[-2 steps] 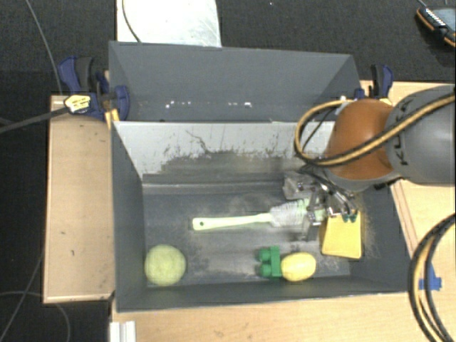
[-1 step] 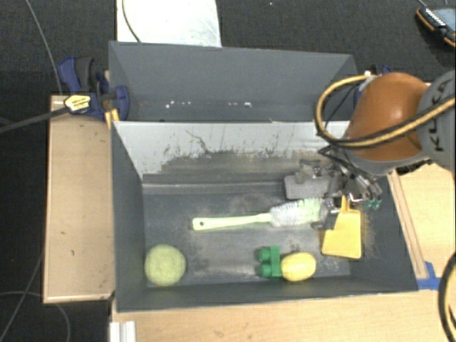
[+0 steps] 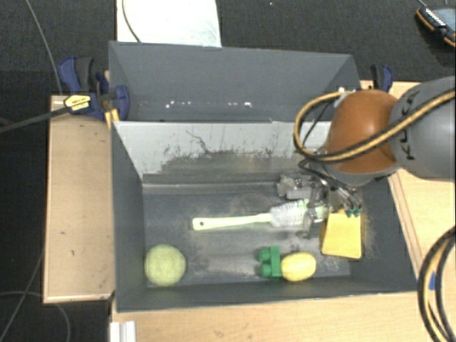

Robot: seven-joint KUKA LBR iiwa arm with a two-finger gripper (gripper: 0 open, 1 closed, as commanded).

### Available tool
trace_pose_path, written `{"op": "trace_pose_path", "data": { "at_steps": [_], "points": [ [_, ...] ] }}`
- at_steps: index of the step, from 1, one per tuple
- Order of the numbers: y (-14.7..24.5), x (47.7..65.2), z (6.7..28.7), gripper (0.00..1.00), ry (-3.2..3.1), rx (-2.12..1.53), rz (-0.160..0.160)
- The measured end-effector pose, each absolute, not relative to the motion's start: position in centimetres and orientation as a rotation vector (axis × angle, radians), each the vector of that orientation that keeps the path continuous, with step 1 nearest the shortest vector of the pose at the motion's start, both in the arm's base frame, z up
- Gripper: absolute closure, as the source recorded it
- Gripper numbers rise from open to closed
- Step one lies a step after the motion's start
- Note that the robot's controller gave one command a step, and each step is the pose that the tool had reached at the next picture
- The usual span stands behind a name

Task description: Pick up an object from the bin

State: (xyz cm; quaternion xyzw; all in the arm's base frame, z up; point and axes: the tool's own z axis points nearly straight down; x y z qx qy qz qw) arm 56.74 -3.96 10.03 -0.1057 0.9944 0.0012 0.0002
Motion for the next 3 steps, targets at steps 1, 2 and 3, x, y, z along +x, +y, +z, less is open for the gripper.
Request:
{"op": "trace_pose_path", "data": {
  "at_steps": [1, 2, 3],
  "points": [
    [-5.1, 57.7, 7.1, 0.00, 3.113, -0.332, -0.002],
    [-4.6, 56.4, 7.0, 1.00, 3.108, -0.463, 0.005],
    [-4.6, 56.4, 7.1, 1.00, 3.107, -0.463, 0.005]
  ]
}}
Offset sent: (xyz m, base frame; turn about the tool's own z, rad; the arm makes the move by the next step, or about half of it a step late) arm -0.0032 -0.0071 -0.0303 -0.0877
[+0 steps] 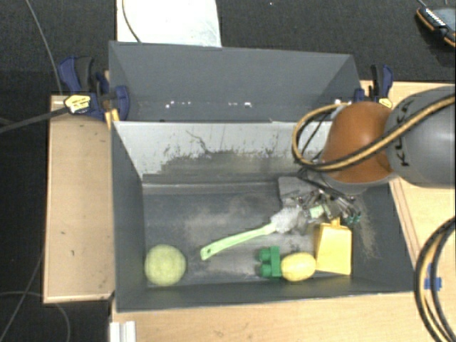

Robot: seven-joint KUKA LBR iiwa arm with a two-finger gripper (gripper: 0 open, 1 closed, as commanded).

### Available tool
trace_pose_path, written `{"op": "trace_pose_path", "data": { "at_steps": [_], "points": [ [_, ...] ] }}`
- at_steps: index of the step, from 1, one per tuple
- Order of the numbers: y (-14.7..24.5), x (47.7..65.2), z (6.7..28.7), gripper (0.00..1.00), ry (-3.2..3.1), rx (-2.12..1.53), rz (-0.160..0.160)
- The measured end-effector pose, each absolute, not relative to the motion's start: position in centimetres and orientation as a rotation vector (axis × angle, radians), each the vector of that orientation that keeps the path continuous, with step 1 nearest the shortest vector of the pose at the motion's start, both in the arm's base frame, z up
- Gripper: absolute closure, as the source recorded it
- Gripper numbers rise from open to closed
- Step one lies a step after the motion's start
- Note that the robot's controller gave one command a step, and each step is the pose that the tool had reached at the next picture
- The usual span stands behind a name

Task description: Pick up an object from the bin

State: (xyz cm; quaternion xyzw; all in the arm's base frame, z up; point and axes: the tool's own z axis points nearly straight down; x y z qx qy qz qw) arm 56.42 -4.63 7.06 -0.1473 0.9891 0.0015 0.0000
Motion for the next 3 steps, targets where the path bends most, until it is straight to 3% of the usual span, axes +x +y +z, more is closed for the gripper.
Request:
{"op": "trace_pose_path", "data": {
  "at_steps": [3],
  "points": [
    [-4.6, 56.5, 13.8, 1.00, 3.102, -0.456, 0.003]
  ]
}}
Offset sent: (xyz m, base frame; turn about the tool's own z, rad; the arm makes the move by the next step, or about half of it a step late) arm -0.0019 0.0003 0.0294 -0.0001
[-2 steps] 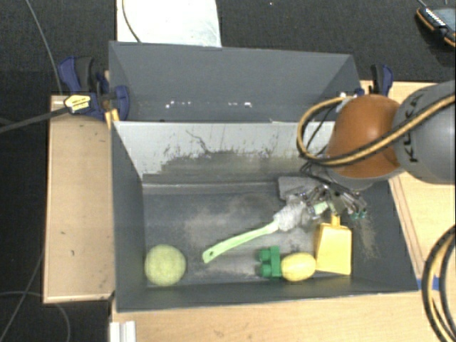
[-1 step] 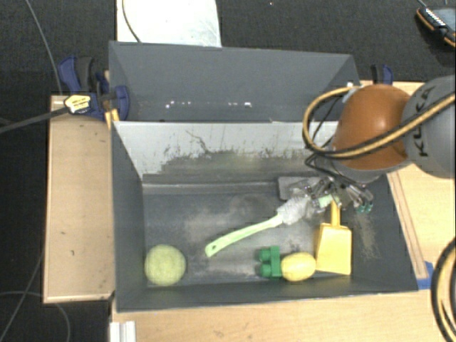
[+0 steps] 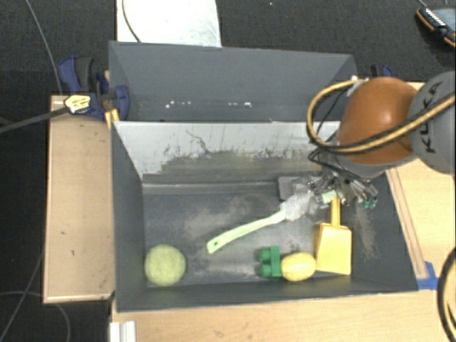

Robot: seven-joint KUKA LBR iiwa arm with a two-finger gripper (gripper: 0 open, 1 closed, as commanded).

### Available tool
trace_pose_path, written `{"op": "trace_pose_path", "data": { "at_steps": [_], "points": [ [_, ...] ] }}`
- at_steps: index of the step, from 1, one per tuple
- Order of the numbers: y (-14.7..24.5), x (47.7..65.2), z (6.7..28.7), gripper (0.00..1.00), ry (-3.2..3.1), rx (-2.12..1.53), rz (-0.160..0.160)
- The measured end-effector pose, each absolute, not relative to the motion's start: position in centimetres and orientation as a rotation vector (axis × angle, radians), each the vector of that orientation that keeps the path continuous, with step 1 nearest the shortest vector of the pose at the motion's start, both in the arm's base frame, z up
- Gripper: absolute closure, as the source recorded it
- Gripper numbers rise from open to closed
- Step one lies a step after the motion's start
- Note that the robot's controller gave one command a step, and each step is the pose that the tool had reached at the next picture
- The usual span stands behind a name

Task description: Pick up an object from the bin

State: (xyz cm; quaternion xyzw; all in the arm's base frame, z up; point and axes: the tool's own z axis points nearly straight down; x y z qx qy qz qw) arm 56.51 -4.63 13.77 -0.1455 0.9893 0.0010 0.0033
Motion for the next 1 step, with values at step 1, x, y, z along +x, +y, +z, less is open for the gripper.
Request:
{"op": "trace_pose_path", "data": {
  "at_steps": [1],
  "points": [
    [-4.62, 56.53, 15.00, 1.00, 3.101, -0.454, 0.003]
  ]
}}
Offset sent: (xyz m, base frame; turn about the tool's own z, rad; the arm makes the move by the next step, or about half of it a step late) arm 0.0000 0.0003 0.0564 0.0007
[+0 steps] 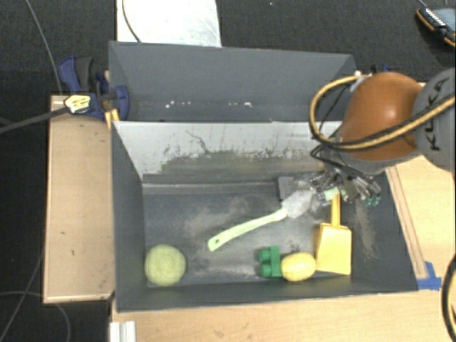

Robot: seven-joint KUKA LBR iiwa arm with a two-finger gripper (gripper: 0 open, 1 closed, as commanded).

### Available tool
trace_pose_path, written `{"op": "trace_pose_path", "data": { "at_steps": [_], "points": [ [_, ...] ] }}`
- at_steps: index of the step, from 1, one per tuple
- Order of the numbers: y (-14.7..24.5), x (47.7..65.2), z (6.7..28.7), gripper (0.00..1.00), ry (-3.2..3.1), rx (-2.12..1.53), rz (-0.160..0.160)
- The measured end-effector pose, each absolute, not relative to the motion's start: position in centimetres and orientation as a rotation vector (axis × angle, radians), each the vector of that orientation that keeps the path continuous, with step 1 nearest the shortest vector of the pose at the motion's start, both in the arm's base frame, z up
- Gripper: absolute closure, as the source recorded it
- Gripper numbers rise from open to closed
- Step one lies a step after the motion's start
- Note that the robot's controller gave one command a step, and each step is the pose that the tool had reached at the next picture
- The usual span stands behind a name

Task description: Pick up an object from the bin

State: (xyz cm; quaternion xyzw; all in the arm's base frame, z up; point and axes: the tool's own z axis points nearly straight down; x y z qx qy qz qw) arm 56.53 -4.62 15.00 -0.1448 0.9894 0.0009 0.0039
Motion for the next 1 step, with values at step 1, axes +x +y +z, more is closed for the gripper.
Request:
{"op": "trace_pose_path", "data": {
  "at_steps": [1],
  "points": [
    [-4.59, 56.47, 17.03, 1.00, 3.103, -0.452, 0.004]
  ]
}}
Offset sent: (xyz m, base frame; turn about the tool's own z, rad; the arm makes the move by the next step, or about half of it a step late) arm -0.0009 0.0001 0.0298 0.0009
